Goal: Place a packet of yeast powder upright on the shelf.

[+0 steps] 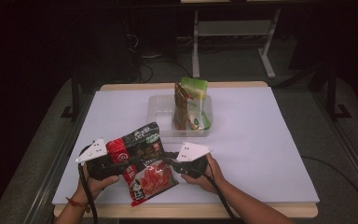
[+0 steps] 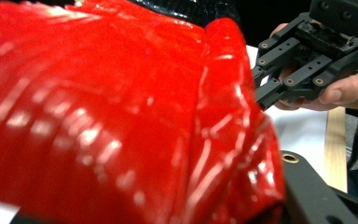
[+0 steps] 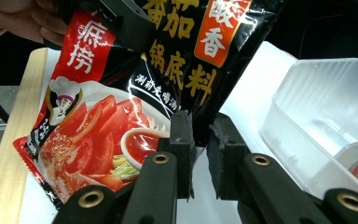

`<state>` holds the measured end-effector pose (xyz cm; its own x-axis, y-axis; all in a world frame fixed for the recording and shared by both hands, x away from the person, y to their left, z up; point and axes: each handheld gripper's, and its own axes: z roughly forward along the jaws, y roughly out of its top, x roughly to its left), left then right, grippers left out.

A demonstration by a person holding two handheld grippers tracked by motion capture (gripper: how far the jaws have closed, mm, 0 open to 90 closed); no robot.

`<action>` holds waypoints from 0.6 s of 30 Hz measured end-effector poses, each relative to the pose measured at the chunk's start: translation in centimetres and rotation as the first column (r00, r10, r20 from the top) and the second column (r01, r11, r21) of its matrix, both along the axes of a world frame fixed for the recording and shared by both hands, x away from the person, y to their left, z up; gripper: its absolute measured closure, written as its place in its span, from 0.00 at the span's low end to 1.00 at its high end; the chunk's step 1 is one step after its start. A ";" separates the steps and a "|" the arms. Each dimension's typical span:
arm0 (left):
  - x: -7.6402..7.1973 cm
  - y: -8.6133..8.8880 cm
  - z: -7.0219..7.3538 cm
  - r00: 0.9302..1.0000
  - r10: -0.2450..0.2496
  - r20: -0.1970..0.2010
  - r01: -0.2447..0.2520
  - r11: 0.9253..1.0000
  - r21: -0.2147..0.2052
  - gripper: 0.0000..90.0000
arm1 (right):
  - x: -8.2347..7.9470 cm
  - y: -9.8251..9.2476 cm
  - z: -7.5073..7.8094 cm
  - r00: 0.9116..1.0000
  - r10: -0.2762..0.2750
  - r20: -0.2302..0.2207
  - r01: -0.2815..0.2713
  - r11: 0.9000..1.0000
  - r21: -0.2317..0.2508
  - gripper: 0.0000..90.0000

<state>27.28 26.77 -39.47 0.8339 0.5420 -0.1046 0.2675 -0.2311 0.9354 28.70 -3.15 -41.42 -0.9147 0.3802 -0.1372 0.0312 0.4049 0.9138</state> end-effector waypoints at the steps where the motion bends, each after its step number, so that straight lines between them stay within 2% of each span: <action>1: 0.0 0.0 0.0 1.000 0.000 -0.004 0.000 1.000 -0.006 0.72 | 0.1 0.0 0.0 1.000 0.002 -0.001 -0.002 1.000 0.003 0.89; 7: 0.1 -0.1 0.7 1.000 -0.002 -0.006 0.002 1.000 -0.026 0.81 | 0.4 -0.5 0.3 1.000 -0.012 -0.006 0.012 1.000 0.015 0.86; 12: -0.1 -0.3 1.0 1.000 0.010 0.006 -0.009 1.000 -0.027 0.83 | 0.7 -1.5 0.8 1.000 -0.031 -0.005 0.031 0.999 0.021 0.75; 18: -0.3 -0.4 1.2 1.000 0.002 0.014 -0.002 1.000 -0.026 0.85 | 1.3 -2.8 1.3 0.996 -0.082 -0.023 0.082 0.996 0.036 0.62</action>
<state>27.00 26.39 -38.29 0.8343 0.5408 -0.1069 0.2544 -0.2057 0.9450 30.04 -5.97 -40.12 -0.8829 0.4584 -0.1019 0.0830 0.3658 0.9270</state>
